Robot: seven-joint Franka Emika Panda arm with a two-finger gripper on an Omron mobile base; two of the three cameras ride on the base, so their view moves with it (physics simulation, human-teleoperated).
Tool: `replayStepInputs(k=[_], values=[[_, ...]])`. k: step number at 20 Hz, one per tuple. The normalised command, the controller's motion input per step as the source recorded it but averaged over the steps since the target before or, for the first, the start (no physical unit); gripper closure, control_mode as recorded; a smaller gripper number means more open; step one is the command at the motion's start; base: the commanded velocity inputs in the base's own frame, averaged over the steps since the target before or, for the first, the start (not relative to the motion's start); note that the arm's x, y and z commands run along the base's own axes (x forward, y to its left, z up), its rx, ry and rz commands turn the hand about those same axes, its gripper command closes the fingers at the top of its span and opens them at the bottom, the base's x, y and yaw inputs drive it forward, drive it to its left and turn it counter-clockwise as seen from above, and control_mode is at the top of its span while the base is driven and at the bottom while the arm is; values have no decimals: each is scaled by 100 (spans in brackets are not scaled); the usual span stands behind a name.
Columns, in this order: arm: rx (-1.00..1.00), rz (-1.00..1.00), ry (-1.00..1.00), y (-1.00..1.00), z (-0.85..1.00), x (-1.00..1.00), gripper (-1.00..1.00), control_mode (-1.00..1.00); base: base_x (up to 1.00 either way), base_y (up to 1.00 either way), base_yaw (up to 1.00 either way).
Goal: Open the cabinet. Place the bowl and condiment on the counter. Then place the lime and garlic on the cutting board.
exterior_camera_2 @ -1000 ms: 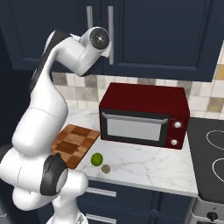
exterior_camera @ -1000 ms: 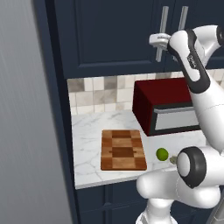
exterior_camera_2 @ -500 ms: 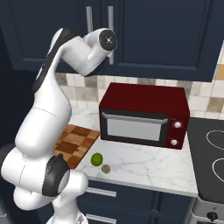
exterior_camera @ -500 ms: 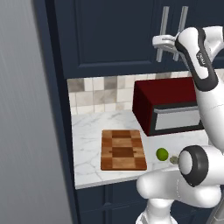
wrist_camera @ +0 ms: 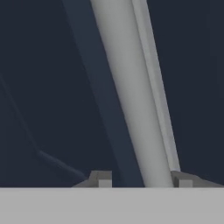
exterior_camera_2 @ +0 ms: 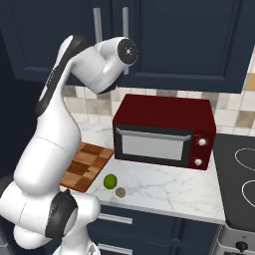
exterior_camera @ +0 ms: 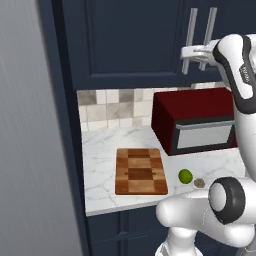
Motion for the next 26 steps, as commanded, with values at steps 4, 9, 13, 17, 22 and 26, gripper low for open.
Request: replayStepInputs(k=[4, 9, 13, 17, 22, 26], values=[[0, 3, -10, 100, 17, -83, 100, -100, 0, 0, 0], [0, 3, -3, 100, 24, -83, 100, -100, 0, 0, 0], [0, 4, 0, 100, 29, -82, 100, -100, 0, 0, 0], [0, 5, 0, 100, 26, -81, 100, -100, 0, 0, 0], [0, 5, 0, 100, 25, -79, 100, -100, 0, 0, 0], [0, 6, 0, 100, 21, -71, 100, -100, 0, 0, 0]])
